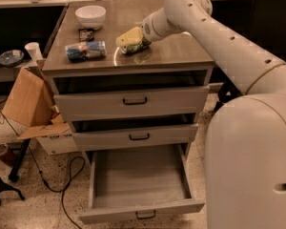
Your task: Place green can into bottom drawer
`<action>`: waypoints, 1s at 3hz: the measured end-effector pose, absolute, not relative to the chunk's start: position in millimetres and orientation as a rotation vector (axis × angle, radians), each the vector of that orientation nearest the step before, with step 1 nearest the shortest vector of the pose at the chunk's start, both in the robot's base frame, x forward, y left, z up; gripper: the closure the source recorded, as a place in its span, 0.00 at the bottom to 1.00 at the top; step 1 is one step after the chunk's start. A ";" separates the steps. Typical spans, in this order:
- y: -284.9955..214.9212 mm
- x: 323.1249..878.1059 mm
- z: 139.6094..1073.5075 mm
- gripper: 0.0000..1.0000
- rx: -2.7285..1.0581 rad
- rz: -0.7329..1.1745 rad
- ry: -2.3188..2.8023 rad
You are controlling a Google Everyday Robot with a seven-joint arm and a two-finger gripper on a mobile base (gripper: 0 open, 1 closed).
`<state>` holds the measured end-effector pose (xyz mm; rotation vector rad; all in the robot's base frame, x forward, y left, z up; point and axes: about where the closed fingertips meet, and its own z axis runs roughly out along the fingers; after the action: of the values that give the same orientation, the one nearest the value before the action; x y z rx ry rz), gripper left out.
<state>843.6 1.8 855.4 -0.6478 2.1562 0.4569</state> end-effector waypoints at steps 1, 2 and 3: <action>9.3 842.0 855.0 0.17 -0.655 0.539 2.127; 22.0 838.9 850.0 0.40 -0.670 0.611 2.107; 27.0 835.0 844.6 0.64 -0.678 0.642 2.105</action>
Offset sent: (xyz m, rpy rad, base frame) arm -0.0084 0.0288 -0.0055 0.1637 0.0133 0.1153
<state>835.0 27.0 844.6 -0.6777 2.1049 0.6416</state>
